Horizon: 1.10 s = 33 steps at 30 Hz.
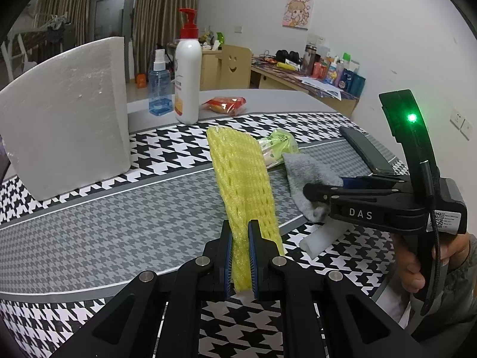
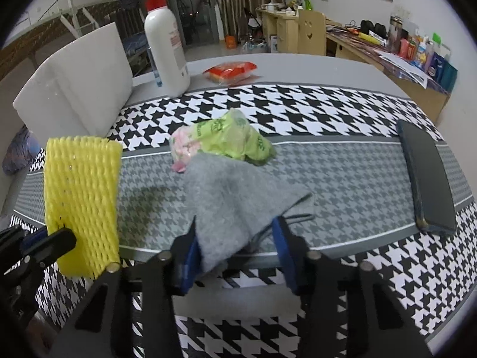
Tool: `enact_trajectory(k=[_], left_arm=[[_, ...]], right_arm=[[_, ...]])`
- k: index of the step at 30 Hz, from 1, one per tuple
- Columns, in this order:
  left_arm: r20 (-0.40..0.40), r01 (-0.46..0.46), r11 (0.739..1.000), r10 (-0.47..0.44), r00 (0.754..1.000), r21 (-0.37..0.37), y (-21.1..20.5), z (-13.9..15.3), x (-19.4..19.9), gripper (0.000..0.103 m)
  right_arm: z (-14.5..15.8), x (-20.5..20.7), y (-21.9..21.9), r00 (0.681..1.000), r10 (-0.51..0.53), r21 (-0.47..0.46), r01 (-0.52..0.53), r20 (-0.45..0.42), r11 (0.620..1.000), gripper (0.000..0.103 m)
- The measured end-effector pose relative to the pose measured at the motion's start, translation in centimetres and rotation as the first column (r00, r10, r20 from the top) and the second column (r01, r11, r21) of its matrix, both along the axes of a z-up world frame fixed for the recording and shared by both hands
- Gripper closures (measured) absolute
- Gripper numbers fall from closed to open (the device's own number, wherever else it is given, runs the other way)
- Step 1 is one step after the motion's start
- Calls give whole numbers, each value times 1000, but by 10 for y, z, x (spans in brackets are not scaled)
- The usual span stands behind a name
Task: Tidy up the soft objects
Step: 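Grasp the grey sock with the right gripper while the left holds the yellow net, then carry the yellow net with the left gripper while the right carries the grey sock toward the box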
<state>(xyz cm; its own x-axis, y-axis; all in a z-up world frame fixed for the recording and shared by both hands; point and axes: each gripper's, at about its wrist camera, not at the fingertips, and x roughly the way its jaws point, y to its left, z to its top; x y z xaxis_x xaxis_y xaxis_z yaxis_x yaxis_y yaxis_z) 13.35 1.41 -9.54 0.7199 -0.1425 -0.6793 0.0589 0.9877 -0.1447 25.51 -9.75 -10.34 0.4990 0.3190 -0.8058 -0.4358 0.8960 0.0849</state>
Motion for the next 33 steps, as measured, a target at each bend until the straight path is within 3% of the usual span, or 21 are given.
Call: enact_trajectory(k=[6,33], left_arm=[[5,1,1000,-1,1000,-5,1,1,-5,92],[117,-100,994,94,989,45,29,36,-29,92]], right_arm=[[-1,-4,5,999,27,-54,-26,20,998,85],[58,-51,0,977,71,70,-86,201,994,86]])
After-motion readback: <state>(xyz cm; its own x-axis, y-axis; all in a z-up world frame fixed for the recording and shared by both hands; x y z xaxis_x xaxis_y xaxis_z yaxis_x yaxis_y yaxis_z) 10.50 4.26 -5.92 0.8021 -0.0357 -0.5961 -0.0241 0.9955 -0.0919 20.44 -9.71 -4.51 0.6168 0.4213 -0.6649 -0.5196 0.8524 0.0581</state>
